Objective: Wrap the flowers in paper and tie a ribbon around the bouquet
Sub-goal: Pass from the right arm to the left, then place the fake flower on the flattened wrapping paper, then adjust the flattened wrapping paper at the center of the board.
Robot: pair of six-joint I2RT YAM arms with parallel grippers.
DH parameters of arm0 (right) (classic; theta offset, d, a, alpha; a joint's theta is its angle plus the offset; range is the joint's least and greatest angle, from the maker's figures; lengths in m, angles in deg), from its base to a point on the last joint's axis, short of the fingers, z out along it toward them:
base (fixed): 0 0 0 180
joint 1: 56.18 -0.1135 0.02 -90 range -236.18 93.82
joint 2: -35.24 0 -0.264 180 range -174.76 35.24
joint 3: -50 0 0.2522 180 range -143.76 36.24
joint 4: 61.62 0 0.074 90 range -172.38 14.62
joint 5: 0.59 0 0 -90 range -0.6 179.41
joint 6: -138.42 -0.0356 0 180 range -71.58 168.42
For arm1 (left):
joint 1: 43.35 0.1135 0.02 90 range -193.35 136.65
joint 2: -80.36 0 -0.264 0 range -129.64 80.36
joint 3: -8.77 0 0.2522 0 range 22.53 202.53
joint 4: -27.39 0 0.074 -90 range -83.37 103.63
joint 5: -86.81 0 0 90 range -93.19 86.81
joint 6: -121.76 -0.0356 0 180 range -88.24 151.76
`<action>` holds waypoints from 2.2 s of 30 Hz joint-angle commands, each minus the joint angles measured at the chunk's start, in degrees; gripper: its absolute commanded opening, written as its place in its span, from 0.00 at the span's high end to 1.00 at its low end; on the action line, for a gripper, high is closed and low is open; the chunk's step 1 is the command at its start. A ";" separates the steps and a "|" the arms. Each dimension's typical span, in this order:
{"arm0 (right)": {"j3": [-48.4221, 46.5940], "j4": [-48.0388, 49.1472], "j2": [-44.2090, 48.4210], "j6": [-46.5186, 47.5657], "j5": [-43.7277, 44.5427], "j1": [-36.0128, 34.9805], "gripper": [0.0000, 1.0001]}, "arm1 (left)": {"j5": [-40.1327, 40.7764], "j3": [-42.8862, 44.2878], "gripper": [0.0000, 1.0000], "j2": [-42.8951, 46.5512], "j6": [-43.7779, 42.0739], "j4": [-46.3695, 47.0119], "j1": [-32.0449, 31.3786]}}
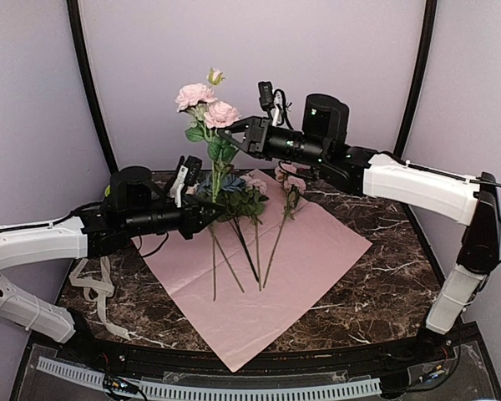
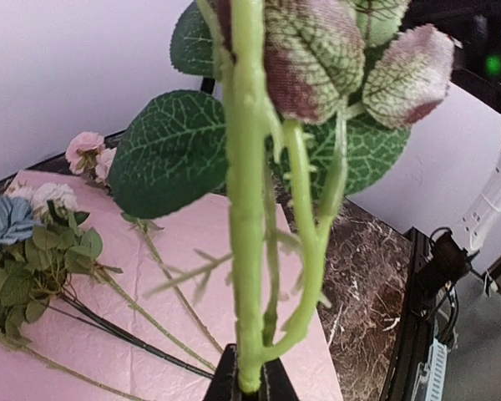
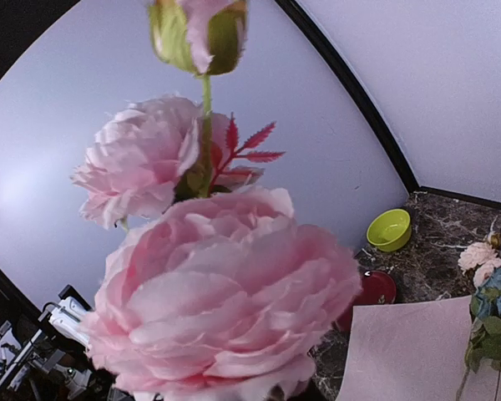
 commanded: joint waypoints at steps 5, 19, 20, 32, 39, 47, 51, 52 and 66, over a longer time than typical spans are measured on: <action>-3.42 -31.06 4.84 9.82 31.08 5.73 0.35 | 10.32 10.99 1.00 -13.56 17.55 -4.01 2.67; 8.40 -42.84 0.50 10.90 34.39 10.05 0.39 | 4.80 30.80 1.00 -41.65 25.44 -11.71 7.11; 7.38 -43.41 -1.63 11.05 33.16 10.05 0.40 | 5.33 30.25 1.00 -41.89 25.76 -11.60 6.90; -4.67 -46.39 -22.08 12.71 31.54 10.14 0.45 | 9.10 26.76 0.60 -41.93 25.69 -17.04 6.47; -6.99 -46.06 -26.57 13.63 30.63 10.14 0.52 | 10.91 25.54 0.49 -35.57 22.38 -20.36 5.99; -5.14 -44.41 -27.15 15.24 27.26 9.92 0.74 | 14.34 15.77 0.35 -22.29 20.10 -21.42 7.62; -5.53 -44.95 -27.86 17.13 25.93 9.56 0.83 | 14.01 9.29 0.39 -20.77 21.88 -19.35 11.70; -5.89 -45.63 -28.04 17.41 25.82 9.46 0.84 | 14.48 7.85 0.43 -21.13 22.31 -18.76 12.48; -8.98 -44.99 -30.20 24.72 19.99 4.56 0.86 | 13.40 11.19 0.58 -33.92 16.78 -13.05 9.91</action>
